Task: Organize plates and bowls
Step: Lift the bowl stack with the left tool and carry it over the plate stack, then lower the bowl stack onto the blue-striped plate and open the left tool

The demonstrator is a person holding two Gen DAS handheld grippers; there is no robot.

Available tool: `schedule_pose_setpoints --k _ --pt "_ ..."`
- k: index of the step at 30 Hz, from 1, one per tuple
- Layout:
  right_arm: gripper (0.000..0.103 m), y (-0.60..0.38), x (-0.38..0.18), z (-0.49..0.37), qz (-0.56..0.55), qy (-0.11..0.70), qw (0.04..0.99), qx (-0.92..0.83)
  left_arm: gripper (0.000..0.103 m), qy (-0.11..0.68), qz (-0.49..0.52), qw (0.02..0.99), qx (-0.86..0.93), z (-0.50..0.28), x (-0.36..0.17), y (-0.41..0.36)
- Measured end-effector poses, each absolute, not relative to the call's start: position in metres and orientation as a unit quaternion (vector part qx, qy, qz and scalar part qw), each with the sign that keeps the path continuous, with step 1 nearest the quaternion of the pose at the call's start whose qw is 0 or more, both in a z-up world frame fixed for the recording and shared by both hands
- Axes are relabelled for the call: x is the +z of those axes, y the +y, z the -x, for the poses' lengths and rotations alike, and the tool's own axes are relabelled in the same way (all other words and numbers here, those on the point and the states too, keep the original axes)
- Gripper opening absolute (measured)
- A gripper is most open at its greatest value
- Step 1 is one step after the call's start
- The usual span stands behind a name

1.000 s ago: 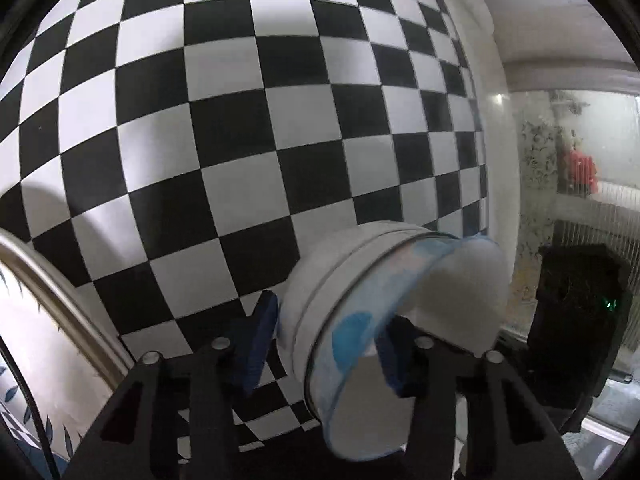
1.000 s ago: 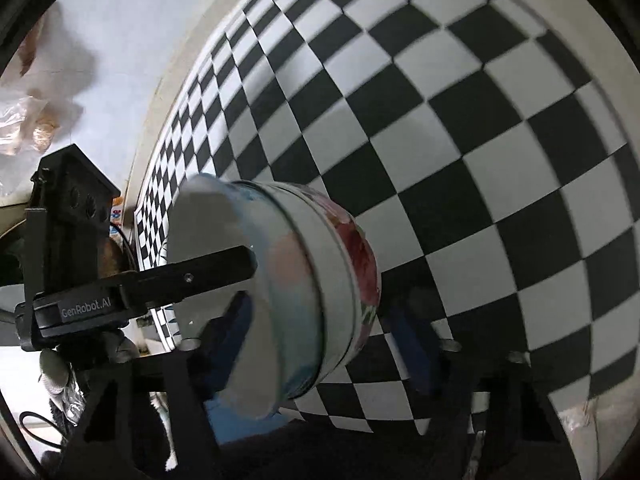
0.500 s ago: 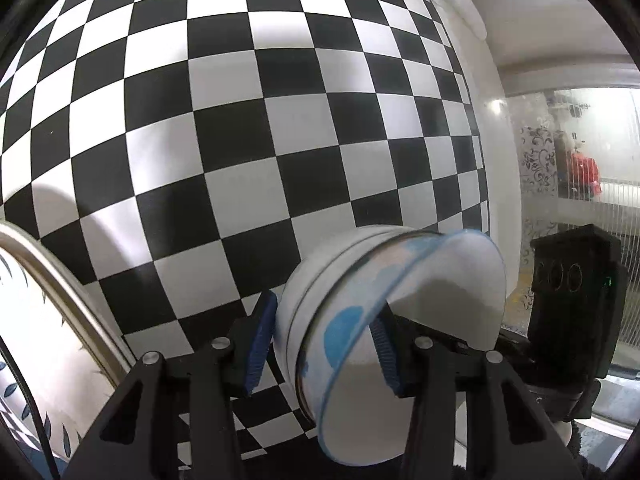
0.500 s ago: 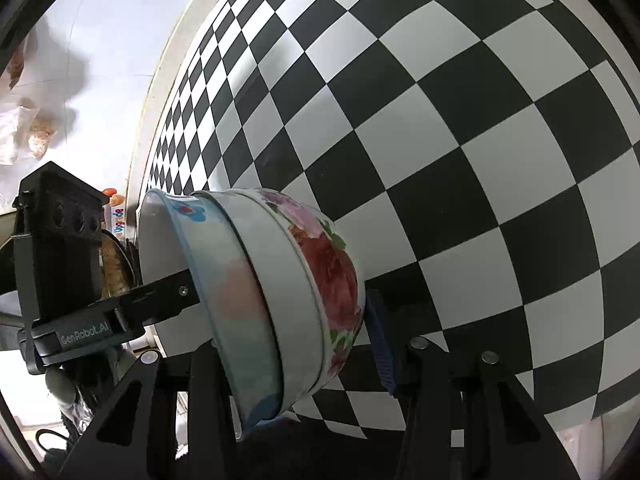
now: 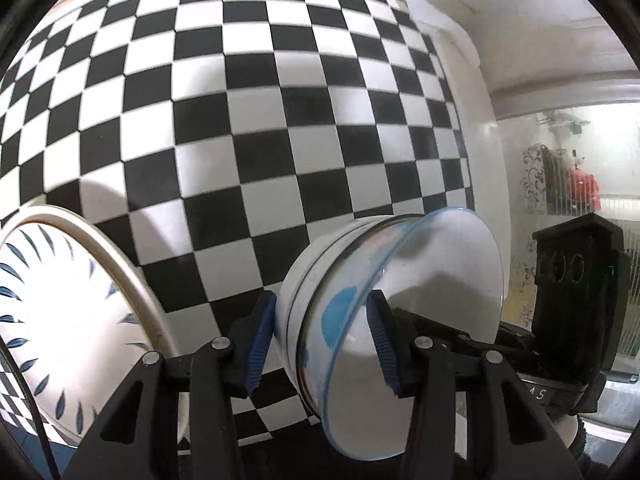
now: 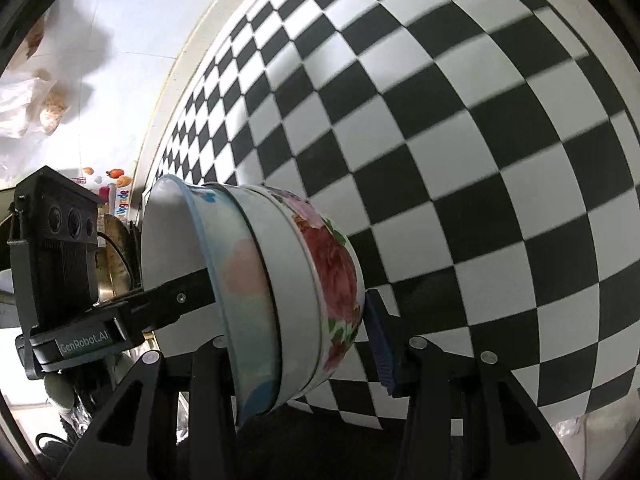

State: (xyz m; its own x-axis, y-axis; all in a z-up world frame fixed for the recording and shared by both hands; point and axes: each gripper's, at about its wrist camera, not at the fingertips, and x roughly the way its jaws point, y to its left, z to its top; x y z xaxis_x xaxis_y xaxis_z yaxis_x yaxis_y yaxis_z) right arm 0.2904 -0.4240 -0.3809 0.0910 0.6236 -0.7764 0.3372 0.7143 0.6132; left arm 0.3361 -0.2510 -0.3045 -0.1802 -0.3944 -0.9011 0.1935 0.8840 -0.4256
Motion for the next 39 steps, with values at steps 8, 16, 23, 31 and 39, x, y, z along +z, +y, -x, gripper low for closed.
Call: schedule_pose_setpoints --k 8,16,23,31,39 --pt "0.047 -0.383 -0.343 -0.314 -0.337 0.653 0.666 0.129 0.043 0.707 0.077 0.663 -0.233 -0.345 -0.274 -0.217" --pt "0.047 -0.328 -0.327 -0.328 -0.323 0.646 0.673 0.157 0.043 0.692 0.088 0.685 -0.210 -0.345 -0.257 -0.165" --pt "0.047 -0.282 -0.328 -0.332 -0.303 0.652 0.668 0.190 0.043 0.688 0.105 0.694 -0.183 -0.340 -0.254 -0.117" --pt "0.047 -0.238 -0.339 -0.336 -0.275 0.666 0.657 0.220 0.043 0.692 0.129 0.694 -0.148 -0.330 -0.268 -0.065" --pt "0.046 -0.200 -0.359 -0.340 -0.245 0.684 0.646 0.234 0.043 0.697 0.140 0.692 -0.123 -0.321 -0.290 -0.036"
